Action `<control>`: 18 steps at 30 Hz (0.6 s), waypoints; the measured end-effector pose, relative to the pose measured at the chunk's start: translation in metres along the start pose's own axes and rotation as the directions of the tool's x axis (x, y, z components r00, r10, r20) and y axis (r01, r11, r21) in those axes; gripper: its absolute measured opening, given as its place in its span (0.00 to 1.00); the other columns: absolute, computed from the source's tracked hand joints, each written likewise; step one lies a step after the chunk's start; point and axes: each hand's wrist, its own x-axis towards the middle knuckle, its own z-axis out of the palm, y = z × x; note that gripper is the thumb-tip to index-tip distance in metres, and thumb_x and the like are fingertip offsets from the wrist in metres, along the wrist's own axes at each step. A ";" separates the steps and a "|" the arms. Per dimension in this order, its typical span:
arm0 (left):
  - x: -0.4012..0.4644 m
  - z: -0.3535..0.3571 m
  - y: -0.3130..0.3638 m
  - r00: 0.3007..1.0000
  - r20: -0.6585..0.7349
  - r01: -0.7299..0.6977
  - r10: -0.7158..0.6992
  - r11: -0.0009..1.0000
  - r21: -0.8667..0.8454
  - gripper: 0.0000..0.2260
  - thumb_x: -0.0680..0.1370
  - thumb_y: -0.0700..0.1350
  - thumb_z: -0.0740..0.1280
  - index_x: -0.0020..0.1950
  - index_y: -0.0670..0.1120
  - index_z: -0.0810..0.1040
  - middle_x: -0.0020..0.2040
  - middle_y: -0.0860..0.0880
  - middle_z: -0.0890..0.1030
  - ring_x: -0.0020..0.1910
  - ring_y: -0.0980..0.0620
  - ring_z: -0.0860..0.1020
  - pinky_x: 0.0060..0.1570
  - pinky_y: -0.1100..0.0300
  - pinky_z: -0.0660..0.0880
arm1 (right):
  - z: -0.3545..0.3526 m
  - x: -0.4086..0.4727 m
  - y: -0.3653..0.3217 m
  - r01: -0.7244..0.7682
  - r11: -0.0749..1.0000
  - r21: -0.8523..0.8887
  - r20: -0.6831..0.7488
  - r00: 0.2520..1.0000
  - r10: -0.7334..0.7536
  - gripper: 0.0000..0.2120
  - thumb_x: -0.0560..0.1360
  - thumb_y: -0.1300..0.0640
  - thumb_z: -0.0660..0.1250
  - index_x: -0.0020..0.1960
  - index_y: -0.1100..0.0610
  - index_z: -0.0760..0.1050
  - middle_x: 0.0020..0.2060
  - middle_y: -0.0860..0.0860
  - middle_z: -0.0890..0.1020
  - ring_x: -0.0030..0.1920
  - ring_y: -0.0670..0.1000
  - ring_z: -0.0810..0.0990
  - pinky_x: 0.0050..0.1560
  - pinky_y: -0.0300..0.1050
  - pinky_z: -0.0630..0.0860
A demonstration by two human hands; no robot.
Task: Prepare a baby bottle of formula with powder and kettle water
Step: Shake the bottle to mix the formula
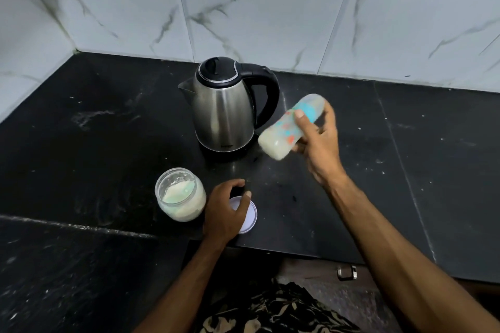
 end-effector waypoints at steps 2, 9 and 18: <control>0.001 0.000 0.000 1.000 -0.006 0.000 0.000 1.000 -0.006 0.15 0.73 0.56 0.66 0.54 0.50 0.81 0.51 0.59 0.81 0.54 0.58 0.77 0.58 0.60 0.72 | 0.001 -0.004 0.003 -0.005 0.999 0.038 -0.012 1.000 0.005 0.22 0.78 0.56 0.70 0.68 0.47 0.66 0.49 0.48 0.83 0.46 0.50 0.85 0.35 0.49 0.82; 0.001 -0.001 0.002 1.000 -0.007 0.008 -0.008 1.000 -0.004 0.11 0.71 0.55 0.67 0.52 0.56 0.78 0.49 0.68 0.77 0.52 0.63 0.74 0.54 0.68 0.69 | 0.000 -0.020 0.016 -0.012 0.983 -0.181 0.276 0.959 0.062 0.29 0.73 0.59 0.75 0.69 0.45 0.67 0.50 0.52 0.84 0.46 0.51 0.86 0.36 0.47 0.82; 0.001 0.000 0.000 0.999 0.017 0.046 -0.046 0.999 0.014 0.13 0.72 0.45 0.73 0.56 0.48 0.81 0.52 0.58 0.79 0.54 0.57 0.76 0.57 0.59 0.71 | -0.007 -0.035 0.017 -0.054 0.968 -0.246 0.395 0.906 0.150 0.28 0.74 0.60 0.74 0.67 0.42 0.67 0.49 0.54 0.84 0.46 0.51 0.86 0.33 0.44 0.81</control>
